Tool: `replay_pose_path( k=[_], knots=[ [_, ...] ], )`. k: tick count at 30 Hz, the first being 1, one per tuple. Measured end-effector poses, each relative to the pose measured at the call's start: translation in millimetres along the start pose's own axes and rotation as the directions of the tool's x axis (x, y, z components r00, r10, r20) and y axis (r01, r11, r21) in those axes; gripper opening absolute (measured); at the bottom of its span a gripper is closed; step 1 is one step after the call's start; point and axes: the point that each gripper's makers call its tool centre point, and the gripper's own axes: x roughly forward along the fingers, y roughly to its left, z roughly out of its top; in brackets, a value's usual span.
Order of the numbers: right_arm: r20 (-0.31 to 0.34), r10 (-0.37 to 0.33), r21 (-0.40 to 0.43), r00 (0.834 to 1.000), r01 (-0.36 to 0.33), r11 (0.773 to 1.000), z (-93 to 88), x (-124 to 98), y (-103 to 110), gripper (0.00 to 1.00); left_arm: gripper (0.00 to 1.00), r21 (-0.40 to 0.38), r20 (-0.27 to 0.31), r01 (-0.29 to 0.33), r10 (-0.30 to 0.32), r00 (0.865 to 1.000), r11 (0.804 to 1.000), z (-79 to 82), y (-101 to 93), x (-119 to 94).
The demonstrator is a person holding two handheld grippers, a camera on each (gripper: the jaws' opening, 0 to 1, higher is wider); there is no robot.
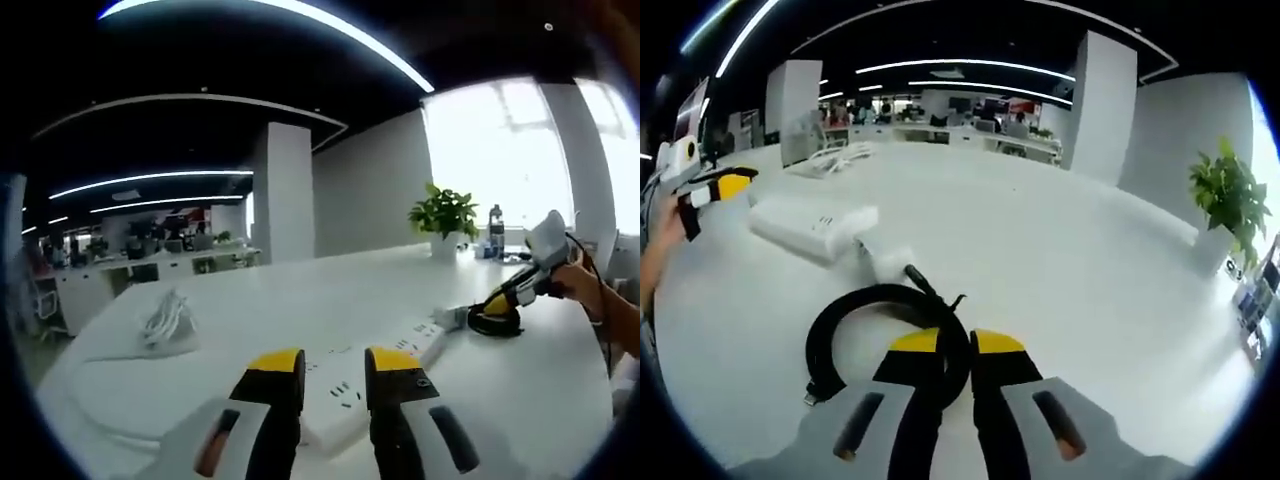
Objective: Straighten the power strip on the desk, plug the charger into it
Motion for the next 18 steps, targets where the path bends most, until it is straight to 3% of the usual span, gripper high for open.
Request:
replay_pose_path(
  k=[5,18],
  knots=[
    [0.007,0.010,-0.006,1.000,-0.010,1.000,1.2,0,2,0.08,0.24,0.001,-0.034,-0.006,0.006,0.999,1.000,-8.0,-2.8,5],
    [-0.009,-0.010,-0.177,1.000,0.009,0.984,19.2,-6,2,0.07,0.24,0.026,-0.023,0.002,-0.001,1.000,1.000,6.7,-8.8,5]
  ],
)
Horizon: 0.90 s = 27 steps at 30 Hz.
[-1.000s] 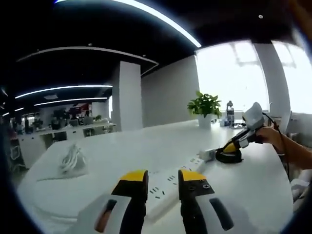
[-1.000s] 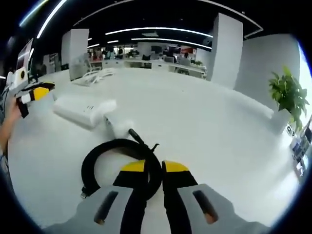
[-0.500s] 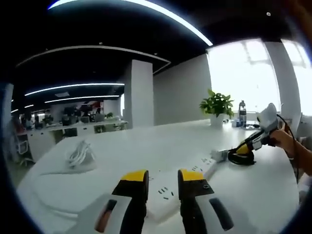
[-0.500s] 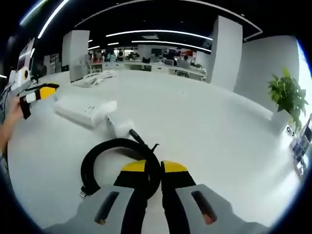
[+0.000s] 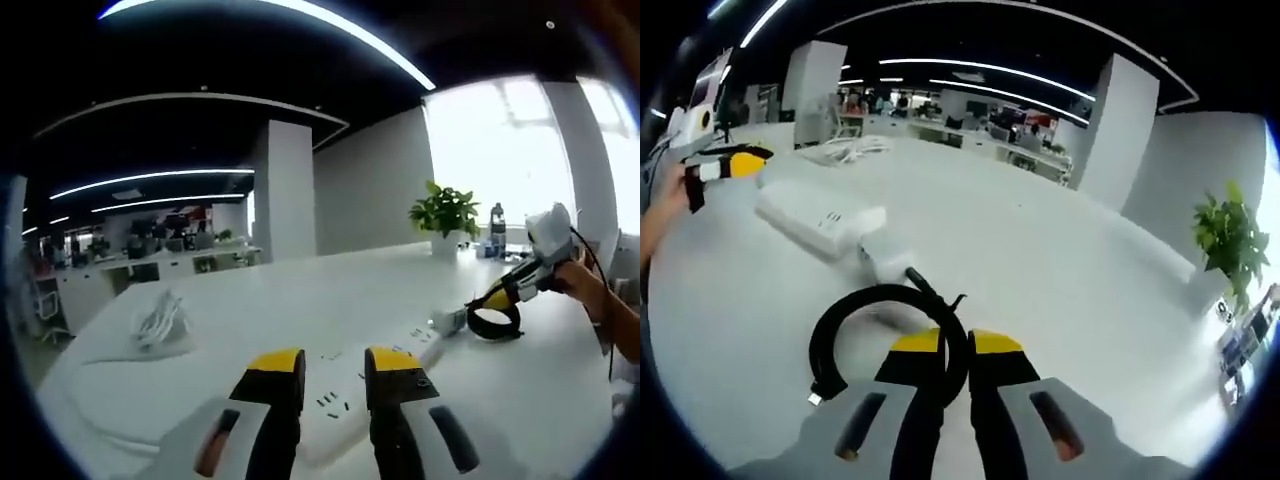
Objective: Straighten the power strip on the desk, plug the charger into it
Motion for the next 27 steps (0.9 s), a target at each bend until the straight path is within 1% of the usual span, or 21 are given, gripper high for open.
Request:
replay_pose_path(
  k=[1,2,4,7,10,13,18,19,20,24,27],
  knots=[
    [0.001,-0.003,-0.001,1.000,0.003,1.000,0.7,-1,-1,0.07,0.24,0.013,-0.008,0.000,0.000,1.000,1.000,-0.4,-0.9,1],
    [0.001,-0.003,-0.010,1.000,0.003,1.000,0.6,-2,-2,0.06,0.24,0.027,-0.006,-0.003,0.004,1.000,1.000,0.2,-2.3,3],
    [0.001,-0.003,-0.021,1.000,0.003,1.000,0.8,-5,-4,0.06,0.24,0.032,0.003,-0.001,0.001,1.000,0.999,2.0,-5.2,5],
    [0.013,-0.014,-0.044,1.000,0.014,0.999,6.5,-9,-10,0.06,0.24,0.019,0.016,0.027,-0.028,0.999,0.999,5.1,-18.0,11],
    [0.005,-0.014,-0.069,1.000,0.014,0.998,9.8,-10,-14,0.05,0.24,0.048,0.019,0.055,-0.056,0.998,0.997,9.9,-33.5,14],
    [-0.009,-0.026,-0.112,1.000,0.025,0.993,10.1,-12,-17,0.05,0.24,0.074,0.023,0.069,-0.071,0.997,0.995,14.4,-44.4,15],
    [-0.007,-0.057,-0.185,0.998,0.055,0.981,20.8,-20,-19,0.04,0.24,0.101,0.010,0.103,-0.105,0.994,0.990,18.6,-64.1,22],
    [-0.009,-0.058,-0.189,0.998,0.055,0.980,21.1,-20,-19,0.04,0.24,0.109,0.009,0.110,-0.111,0.994,0.988,19.4,-67.7,22],
    [-0.015,-0.063,-0.209,0.998,0.059,0.976,22.0,-20,-20,0.04,0.24,0.113,0.009,0.114,-0.115,0.993,0.987,20.4,-70.5,22],
    [-0.021,-0.078,-0.242,0.997,0.071,0.968,23.6,-23,-22,0.04,0.24,0.127,0.007,0.132,-0.133,0.991,0.983,21.6,-80.2,24],
    [-0.027,-0.098,-0.276,0.995,0.087,0.957,23.5,-26,-23,0.04,0.24,0.126,0.004,0.139,-0.140,0.990,0.982,20.4,-82.8,27]
  ],
)
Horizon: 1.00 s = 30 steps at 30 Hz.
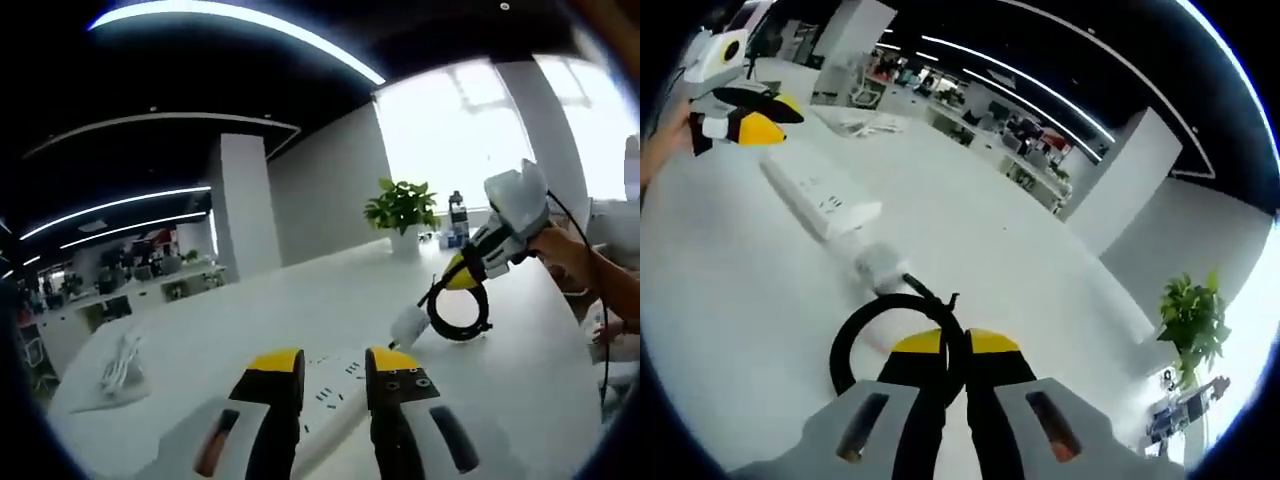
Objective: Straighten the power strip on the desk, plug the charger into it
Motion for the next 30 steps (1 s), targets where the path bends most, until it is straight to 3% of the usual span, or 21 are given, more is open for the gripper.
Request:
replay_pose_path(
  k=[11,23,30],
  knots=[
    [-0.023,-0.041,-0.112,0.999,0.038,0.993,3.6,-9,-7,0.04,0.24,0.012,0.006,0.021,-0.021,1.000,1.000,5.1,-7.1,6],
    [-0.031,-0.016,-0.186,0.999,0.010,0.982,16.1,-8,-5,0.04,0.24,0.033,0.042,-0.029,0.027,0.999,0.999,20.1,15.2,-8],
    [-0.043,-0.003,-0.212,0.999,-0.006,0.977,23.9,-7,0,0.04,0.24,0.013,0.042,-0.049,0.048,0.998,0.999,17.6,30.3,-12]
  ],
)
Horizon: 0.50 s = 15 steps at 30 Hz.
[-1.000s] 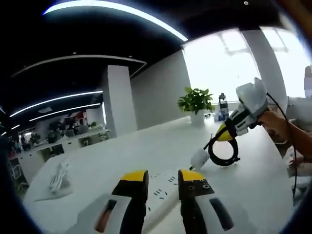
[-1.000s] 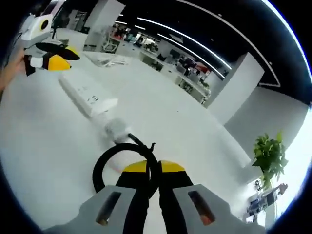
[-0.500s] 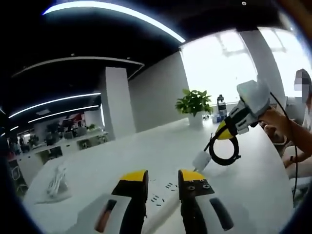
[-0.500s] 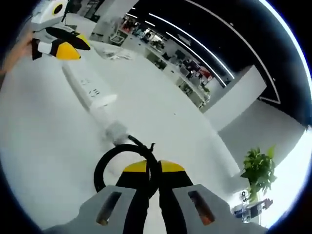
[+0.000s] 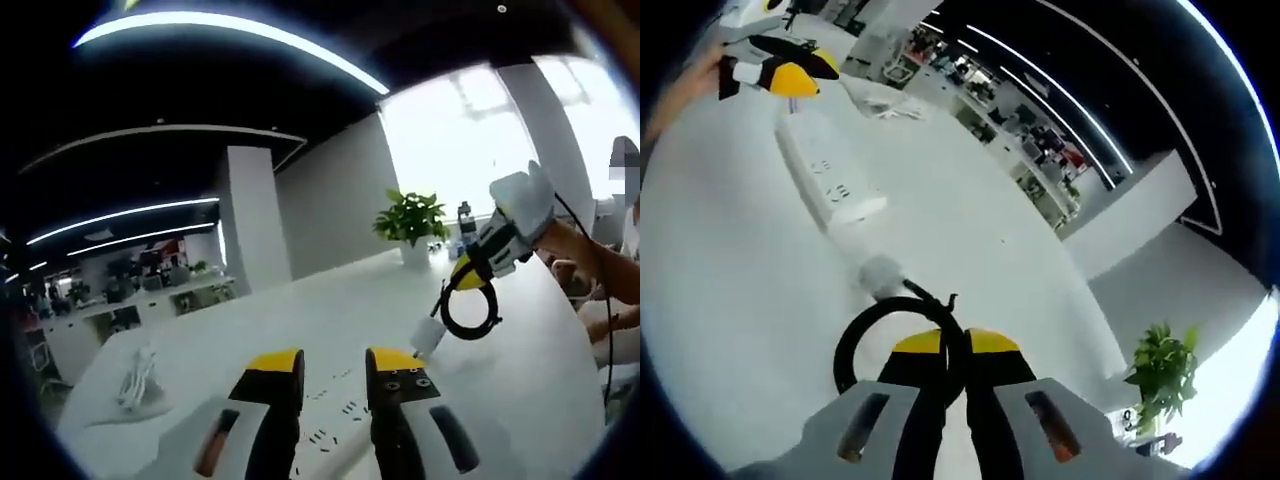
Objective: Straighten the power strip on the desk, plug the charger into it
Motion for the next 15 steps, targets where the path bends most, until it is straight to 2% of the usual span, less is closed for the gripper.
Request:
replay_pose_path(
  k=[7,15],
  knots=[
    [-0.024,0.004,0.001,1.000,-0.004,1.000,7.3,-1,0,0.04,0.25,0.013,-0.018,0.017,-0.017,1.000,1.000,-5.5,1.9,3],
    [-0.039,0.008,0.016,0.999,-0.007,1.000,24.5,-9,-5,0.04,0.25,0.039,-0.039,0.048,-0.047,0.998,0.998,-3.7,0.6,9]
  ],
)
